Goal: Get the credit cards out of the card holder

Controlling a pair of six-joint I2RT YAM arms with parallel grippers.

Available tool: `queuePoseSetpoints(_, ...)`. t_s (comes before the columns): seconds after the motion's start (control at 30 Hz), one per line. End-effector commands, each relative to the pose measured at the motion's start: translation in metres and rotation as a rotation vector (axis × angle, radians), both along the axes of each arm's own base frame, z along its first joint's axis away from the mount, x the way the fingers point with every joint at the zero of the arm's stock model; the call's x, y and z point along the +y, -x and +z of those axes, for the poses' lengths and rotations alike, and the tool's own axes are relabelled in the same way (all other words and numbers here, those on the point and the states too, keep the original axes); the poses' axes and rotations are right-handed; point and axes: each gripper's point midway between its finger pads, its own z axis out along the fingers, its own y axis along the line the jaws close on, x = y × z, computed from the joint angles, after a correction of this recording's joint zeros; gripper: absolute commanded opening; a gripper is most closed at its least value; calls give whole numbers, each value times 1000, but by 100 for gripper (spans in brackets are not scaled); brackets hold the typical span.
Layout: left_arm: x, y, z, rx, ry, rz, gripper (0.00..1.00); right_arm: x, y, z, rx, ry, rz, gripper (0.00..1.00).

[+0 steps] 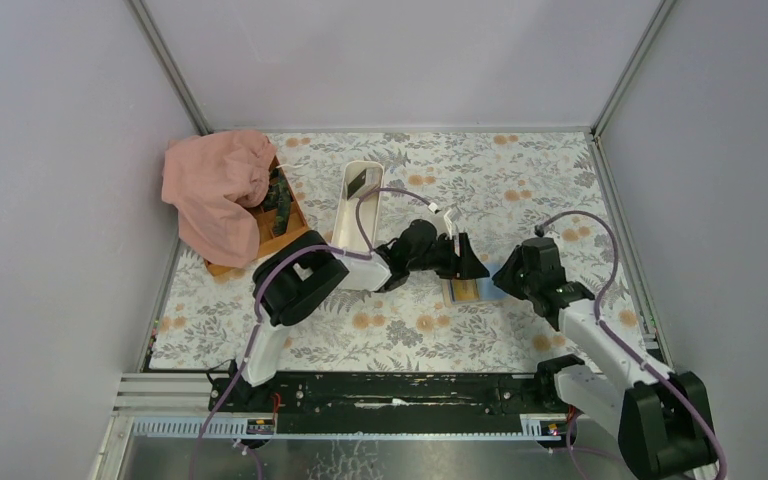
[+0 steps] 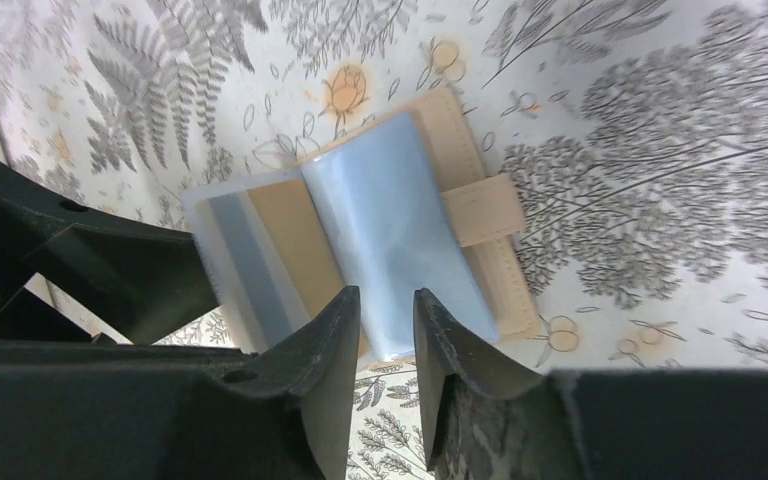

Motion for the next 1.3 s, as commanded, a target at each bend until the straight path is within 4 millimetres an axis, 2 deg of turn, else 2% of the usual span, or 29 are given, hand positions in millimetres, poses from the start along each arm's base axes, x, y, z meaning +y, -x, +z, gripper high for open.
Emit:
queuePoseSetpoints(0.0, -11, -8, 16, -43, 32, -6, 68, -31, -8, 29, -117, 53, -162, 37)
queuePoseSetpoints(0.17, -18, -16, 15, -53, 16, 2, 69, -44, -6, 55, -224, 66, -209, 40)
queuePoseSetpoints(0.4, -34, -19, -3, -37, -12, -10, 70, -53, -4, 68, -265, 94, -226, 38)
queuePoseSetpoints(0.5, -36, -17, 6, -56, 17, -9, 70, -47, -5, 70, -298, 77, -189, 38)
queuePoseSetpoints(0.6, -16, -19, 16, -119, -6, 41, 70, -33, -7, 65, -306, 36, -118, 35)
queuePoseSetpoints(0.73, 20, -18, 22, -175, -58, 123, 69, 2, -11, 57, -309, -77, 39, 35)
queuePoseSetpoints(0.8, 32, -13, 14, -160, -79, 136, 54, 14, -15, 50, -287, -113, 85, 34)
queuePoseSetpoints(0.87, 38, -5, 5, -139, -81, 132, 43, 22, -18, 41, -250, -137, 116, 32)
queuePoseSetpoints(0.97, 39, 3, -11, -92, -68, 123, 33, 34, -23, 32, -213, -173, 157, 31)
queuePoseSetpoints(1.1, 38, 3, -32, -78, -99, 109, 23, 35, -25, 19, -174, -174, 159, 32)
queuePoseSetpoints(1.2, 39, 1, -44, -67, -119, 101, 12, 35, -24, 14, -163, -169, 166, 38)
queuePoseSetpoints(1.27, 40, 2, -48, -57, -121, 95, 0, 38, -22, 13, -157, -178, 184, 47)
